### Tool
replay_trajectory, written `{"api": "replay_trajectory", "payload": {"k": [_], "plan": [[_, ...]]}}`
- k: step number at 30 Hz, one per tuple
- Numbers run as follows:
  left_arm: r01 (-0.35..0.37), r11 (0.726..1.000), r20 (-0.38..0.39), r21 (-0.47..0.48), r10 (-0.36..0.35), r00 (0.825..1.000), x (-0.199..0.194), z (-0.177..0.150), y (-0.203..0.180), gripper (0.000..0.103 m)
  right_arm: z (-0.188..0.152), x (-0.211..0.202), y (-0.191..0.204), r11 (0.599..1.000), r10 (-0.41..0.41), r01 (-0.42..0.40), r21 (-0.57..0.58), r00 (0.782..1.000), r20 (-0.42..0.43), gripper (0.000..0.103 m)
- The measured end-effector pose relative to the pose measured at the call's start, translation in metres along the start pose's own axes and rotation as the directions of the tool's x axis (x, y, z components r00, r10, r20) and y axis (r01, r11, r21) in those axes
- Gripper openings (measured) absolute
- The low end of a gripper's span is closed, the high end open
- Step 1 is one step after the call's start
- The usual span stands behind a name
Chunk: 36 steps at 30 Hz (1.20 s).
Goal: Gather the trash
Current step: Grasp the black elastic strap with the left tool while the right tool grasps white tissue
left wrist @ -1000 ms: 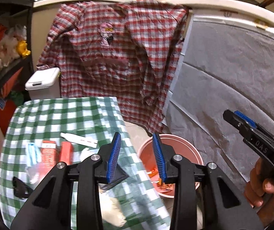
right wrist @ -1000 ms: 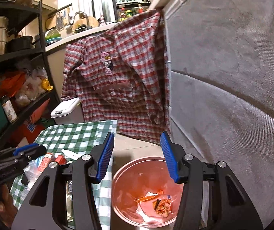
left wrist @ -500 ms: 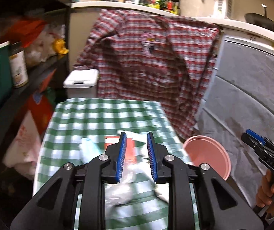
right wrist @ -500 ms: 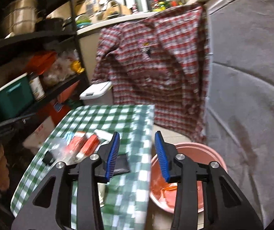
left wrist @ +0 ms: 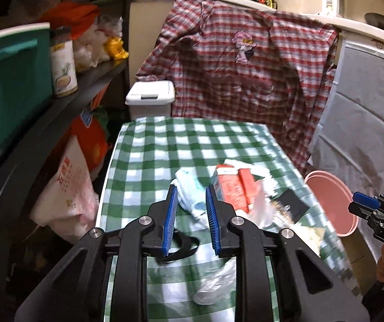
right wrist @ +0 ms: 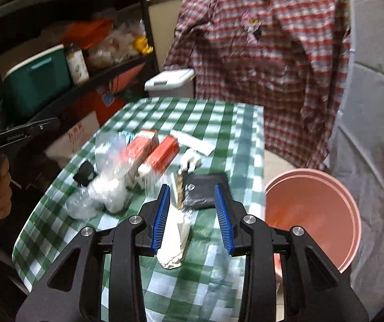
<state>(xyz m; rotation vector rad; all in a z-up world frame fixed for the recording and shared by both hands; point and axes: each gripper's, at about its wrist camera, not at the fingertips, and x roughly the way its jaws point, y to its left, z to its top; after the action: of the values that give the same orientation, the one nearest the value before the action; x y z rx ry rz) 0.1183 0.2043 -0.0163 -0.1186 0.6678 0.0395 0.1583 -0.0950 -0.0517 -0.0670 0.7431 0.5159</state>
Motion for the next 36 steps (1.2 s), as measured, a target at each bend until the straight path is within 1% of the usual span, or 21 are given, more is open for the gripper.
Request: {"api": "replay_trajectory", "payload": {"k": [1, 3, 4, 5, 11, 15, 16, 20, 21, 22, 23, 24, 25, 26, 27, 28, 32, 36], "plan": [[-0.013, 1.000, -0.015, -0.007, 0.013, 1.000, 0.007, -0.003, 0.005, 0.023, -0.001, 0.004, 0.001, 1.000, 0.004, -0.004, 0.001, 1.000, -0.013, 0.035], [-0.016, 0.999, -0.052, -0.030, 0.014, 0.999, 0.019, -0.008, 0.012, 0.030, -0.004, 0.013, 0.003, 1.000, 0.012, -0.012, -0.003, 0.999, -0.041, 0.036], [-0.018, 0.999, -0.071, -0.041, 0.015, 0.997, 0.025, -0.011, 0.016, 0.046, -0.005, 0.017, 0.004, 1.000, 0.015, -0.015, -0.008, 0.998, -0.057, 0.036], [-0.021, 0.999, -0.089, -0.048, 0.016, 0.996, 0.031, -0.014, 0.019, 0.056, -0.007, 0.023, 0.007, 1.000, 0.018, -0.020, -0.015, 0.997, -0.076, 0.036], [-0.030, 0.998, -0.190, -0.058, 0.018, 0.982, 0.064, -0.029, 0.027, 0.058, -0.018, 0.050, 0.009, 0.999, 0.010, -0.015, -0.031, 0.986, -0.168, 0.037], [-0.025, 0.997, -0.257, -0.075, 0.005, 0.966, 0.083, -0.039, 0.033, 0.058, -0.022, 0.060, 0.009, 0.999, 0.011, -0.019, -0.036, 0.979, -0.204, 0.037], [-0.027, 0.996, -0.285, -0.081, 0.003, 0.959, 0.089, -0.043, 0.036, 0.058, -0.024, 0.062, 0.009, 0.999, 0.009, -0.018, -0.040, 0.977, -0.214, 0.037], [0.006, 0.992, -0.321, -0.125, -0.046, 0.946, 0.098, -0.049, 0.041, 0.058, -0.027, 0.069, 0.010, 0.999, 0.001, -0.012, -0.043, 0.969, -0.245, 0.037], [0.014, 0.991, -0.324, -0.131, -0.056, 0.944, 0.099, -0.050, 0.041, 0.057, -0.028, 0.070, 0.010, 0.999, 0.004, -0.015, -0.042, 0.968, -0.250, 0.037], [0.023, 0.990, -0.328, -0.137, -0.067, 0.942, 0.099, -0.050, 0.041, 0.049, -0.028, 0.071, 0.010, 0.999, 0.006, -0.017, -0.040, 0.967, -0.253, 0.035], [0.028, 0.990, -0.332, -0.139, -0.073, 0.941, 0.100, -0.050, 0.041, 0.044, -0.028, 0.070, 0.010, 0.999, 0.010, -0.020, -0.037, 0.967, -0.254, 0.032], [0.031, 0.990, -0.334, -0.139, -0.077, 0.940, 0.100, -0.050, 0.040, 0.035, -0.028, 0.070, 0.010, 0.999, 0.012, -0.022, -0.035, 0.967, -0.254, 0.028], [0.036, 0.990, -0.335, -0.136, -0.080, 0.939, 0.100, -0.050, 0.039, 0.025, -0.028, 0.070, 0.009, 0.999, 0.016, -0.026, -0.035, 0.967, -0.256, 0.020], [0.039, 0.991, -0.337, -0.130, -0.081, 0.938, 0.099, -0.049, 0.038, 0.019, -0.028, 0.070, 0.009, 0.999, 0.019, -0.028, -0.033, 0.967, -0.256, 0.014], [0.038, 0.992, -0.338, -0.123, -0.078, 0.938, 0.099, -0.049, 0.036, 0.015, -0.028, 0.068, 0.009, 0.999, 0.020, -0.029, -0.032, 0.968, -0.252, 0.010], [0.038, 0.993, -0.338, -0.114, -0.075, 0.938, 0.099, -0.049, 0.034, 0.008, -0.028, 0.066, 0.009, 0.999, 0.018, -0.027, -0.033, 0.969, -0.247, 0.005], [0.034, 0.997, -0.323, -0.074, -0.056, 0.945, 0.092, -0.045, 0.027, 0.006, -0.024, 0.059, 0.007, 0.999, 0.024, -0.031, -0.030, 0.974, -0.226, 0.001], [0.023, 0.998, -0.298, -0.065, -0.041, 0.954, 0.083, -0.039, 0.025, 0.006, -0.021, 0.049, 0.004, 0.999, 0.026, -0.030, -0.017, 0.979, -0.205, 0.001]]}}
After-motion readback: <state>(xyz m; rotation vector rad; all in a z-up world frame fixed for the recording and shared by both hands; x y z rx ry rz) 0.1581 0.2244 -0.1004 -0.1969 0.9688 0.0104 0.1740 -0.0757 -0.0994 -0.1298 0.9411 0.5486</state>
